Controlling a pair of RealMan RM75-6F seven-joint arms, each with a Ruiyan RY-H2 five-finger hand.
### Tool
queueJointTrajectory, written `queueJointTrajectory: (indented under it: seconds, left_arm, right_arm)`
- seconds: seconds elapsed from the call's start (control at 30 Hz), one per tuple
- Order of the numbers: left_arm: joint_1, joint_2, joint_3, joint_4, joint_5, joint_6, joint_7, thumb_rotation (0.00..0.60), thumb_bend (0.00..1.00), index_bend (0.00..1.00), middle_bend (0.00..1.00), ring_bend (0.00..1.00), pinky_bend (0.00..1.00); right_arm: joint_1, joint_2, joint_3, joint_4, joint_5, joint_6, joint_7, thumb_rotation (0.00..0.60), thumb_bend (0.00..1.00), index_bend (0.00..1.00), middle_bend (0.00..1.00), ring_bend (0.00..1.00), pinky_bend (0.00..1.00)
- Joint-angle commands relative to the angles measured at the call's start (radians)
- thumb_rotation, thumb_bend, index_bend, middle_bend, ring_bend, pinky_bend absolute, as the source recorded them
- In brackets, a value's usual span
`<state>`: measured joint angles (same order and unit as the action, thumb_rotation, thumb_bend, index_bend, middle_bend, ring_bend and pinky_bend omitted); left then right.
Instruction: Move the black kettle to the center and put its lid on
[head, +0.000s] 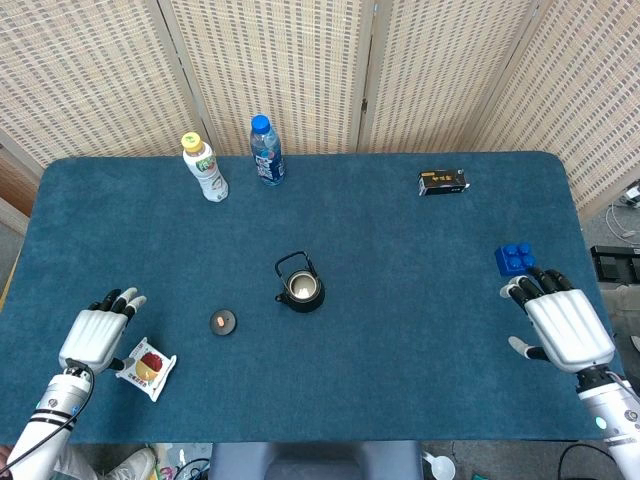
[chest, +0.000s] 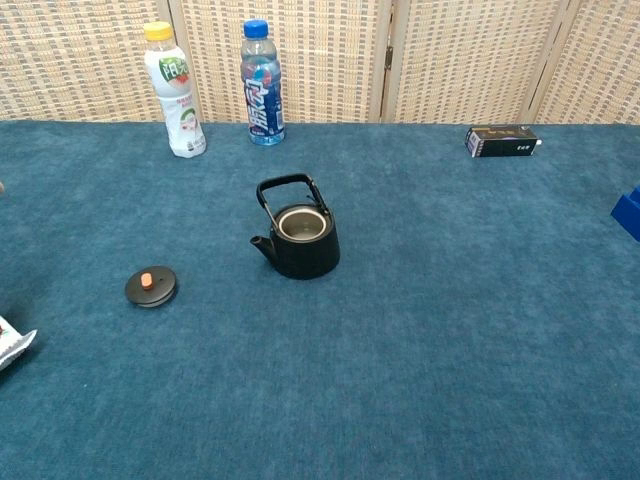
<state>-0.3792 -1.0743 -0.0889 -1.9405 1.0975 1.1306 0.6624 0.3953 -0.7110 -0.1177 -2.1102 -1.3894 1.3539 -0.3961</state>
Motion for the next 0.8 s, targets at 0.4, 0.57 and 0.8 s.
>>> queueJointTrajectory:
  seconds: [0.4,0.57,0.8]
  left_arm:
    - [-0.111,-0.082,-0.005,0.040,-0.146,-0.052,0.059,0.600,0.08,0.18,0.02,0.00,0.20]
    - [-0.132,-0.101,0.001,0.064,-0.171,-0.052,0.059,0.600,0.08,0.18,0.02,0.00,0.20]
    - [-0.149,-0.129,0.007,0.097,-0.191,-0.050,0.030,0.600,0.08,0.20,0.01,0.00,0.20]
  right_arm:
    - [-0.097,-0.024,0.021,0.051,-0.052,0.029,0.063,0.600,0.17,0.35,0.31,0.17,0.19]
    - [-0.137,-0.055,0.026,0.090,-0.076,0.054,0.074,0.600,0.17,0.36,0.31,0.17,0.19]
    - [-0.172,-0.099,0.038,0.150,-0.083,0.058,0.116,0.600,0.17,0.36,0.31,0.17,0.19]
